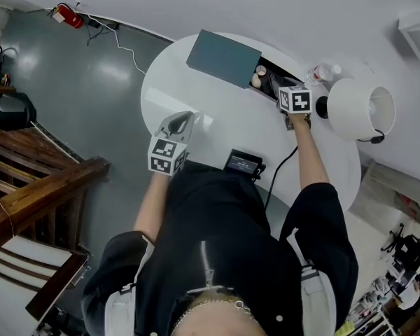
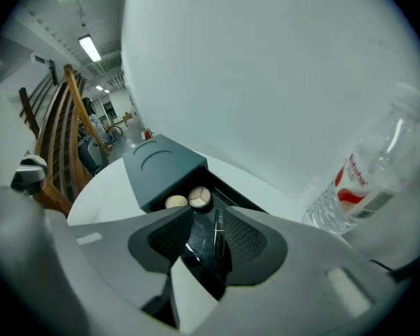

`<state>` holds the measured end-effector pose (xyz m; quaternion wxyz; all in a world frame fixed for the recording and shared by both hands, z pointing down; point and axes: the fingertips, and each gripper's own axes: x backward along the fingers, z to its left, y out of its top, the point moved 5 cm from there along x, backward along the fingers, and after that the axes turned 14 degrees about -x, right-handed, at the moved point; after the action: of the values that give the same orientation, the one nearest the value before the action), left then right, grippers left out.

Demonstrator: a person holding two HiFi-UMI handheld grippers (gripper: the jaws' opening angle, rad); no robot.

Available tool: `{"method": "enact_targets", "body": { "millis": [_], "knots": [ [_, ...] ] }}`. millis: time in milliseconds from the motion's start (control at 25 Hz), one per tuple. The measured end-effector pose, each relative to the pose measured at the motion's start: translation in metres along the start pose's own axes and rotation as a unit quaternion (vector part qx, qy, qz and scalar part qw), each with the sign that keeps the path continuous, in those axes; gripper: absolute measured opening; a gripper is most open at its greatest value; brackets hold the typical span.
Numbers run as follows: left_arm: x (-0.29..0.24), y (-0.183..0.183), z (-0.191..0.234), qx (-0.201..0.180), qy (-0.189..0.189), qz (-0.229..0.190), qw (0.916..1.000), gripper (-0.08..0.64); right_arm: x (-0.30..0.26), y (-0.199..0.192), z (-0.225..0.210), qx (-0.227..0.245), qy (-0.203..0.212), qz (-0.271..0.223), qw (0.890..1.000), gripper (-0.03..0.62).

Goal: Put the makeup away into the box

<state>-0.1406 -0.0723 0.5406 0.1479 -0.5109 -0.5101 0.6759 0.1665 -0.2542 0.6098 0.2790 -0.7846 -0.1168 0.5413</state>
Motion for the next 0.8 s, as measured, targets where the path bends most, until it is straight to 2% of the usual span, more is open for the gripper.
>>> {"method": "enact_targets", "body": {
  "millis": [200, 240, 400, 600, 800],
  "knots": [
    [-0.005, 0.011, -0.011, -0.02, -0.016, -0.018, 0.9995, 0.014, 0.057, -0.001, 0.02, 0.03, 0.025, -0.09, 0.995, 0.013],
    [-0.006, 0.014, -0.014, -0.024, -0.02, -0.023, 0.9992, 0.012, 0.067, -0.003, 0.023, 0.03, 0.031, -0.105, 0.994, 0.005],
    [-0.009, 0.025, -0.027, -0.038, -0.029, -0.042, 0.998, 0.012, 0.099, -0.019, 0.03, 0.032, 0.046, -0.141, 0.988, 0.005],
    [-0.01, 0.037, -0.042, -0.054, -0.036, -0.054, 0.9964, 0.012, 0.148, -0.039, 0.036, 0.009, 0.05, -0.189, 0.981, 0.005],
    [-0.015, 0.044, -0.053, -0.059, -0.044, -0.059, 0.9955, 0.012, 0.179, -0.056, 0.039, 0.011, 0.039, -0.213, 0.976, 0.005]
  ]
}}
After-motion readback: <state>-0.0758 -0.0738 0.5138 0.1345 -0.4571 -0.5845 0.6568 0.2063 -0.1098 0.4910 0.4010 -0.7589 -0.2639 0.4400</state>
